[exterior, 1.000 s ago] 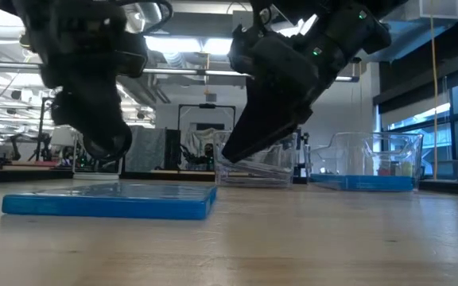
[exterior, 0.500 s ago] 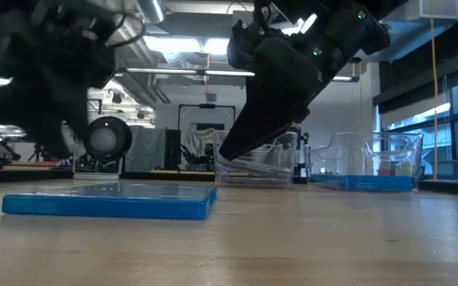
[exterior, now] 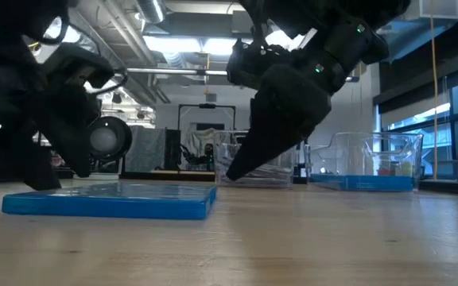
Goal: Pick & place jewel cases by type
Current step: Put the blue CD case into the right transparent bin
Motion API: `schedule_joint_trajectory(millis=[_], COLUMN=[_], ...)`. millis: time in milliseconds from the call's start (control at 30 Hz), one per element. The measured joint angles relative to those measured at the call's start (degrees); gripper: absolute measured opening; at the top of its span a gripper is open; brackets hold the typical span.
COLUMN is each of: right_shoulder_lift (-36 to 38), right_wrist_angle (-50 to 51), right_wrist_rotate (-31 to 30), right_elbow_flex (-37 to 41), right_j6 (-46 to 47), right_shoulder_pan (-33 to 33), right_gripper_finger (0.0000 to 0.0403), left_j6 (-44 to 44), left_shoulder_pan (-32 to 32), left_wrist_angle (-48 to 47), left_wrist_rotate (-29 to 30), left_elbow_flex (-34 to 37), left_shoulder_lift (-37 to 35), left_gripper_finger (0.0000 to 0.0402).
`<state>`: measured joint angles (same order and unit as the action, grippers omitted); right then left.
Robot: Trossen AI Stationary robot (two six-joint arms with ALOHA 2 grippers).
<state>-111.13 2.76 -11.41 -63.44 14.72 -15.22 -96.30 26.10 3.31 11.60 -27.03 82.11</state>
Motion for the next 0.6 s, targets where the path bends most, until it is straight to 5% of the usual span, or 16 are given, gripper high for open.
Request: schedule_joint_trajectory(millis=[200, 600], right_shoulder_lift=[-3.19, -7.45], right_wrist_angle=[-4.77, -12.47], right_wrist_rotate=[5.39, 5.24], right_elbow_flex=[-0.04, -0.02], right_j6=[-0.21, -3.07], right_shoulder_pan=[-0.02, 0.07], right_gripper_finger=[0.0172, 0.0172], left_j6=[-3.25, -0.91], left_shoulder_pan=[-0.82, -1.52], left_wrist_angle=[8.23, 18.25], left_wrist_rotate=[-0.38, 0.26], left_elbow_flex=[5.88, 10.39], left_shoulder_lift=[-0.31, 0.29], left_gripper_finger=[0.0178, 0.0154])
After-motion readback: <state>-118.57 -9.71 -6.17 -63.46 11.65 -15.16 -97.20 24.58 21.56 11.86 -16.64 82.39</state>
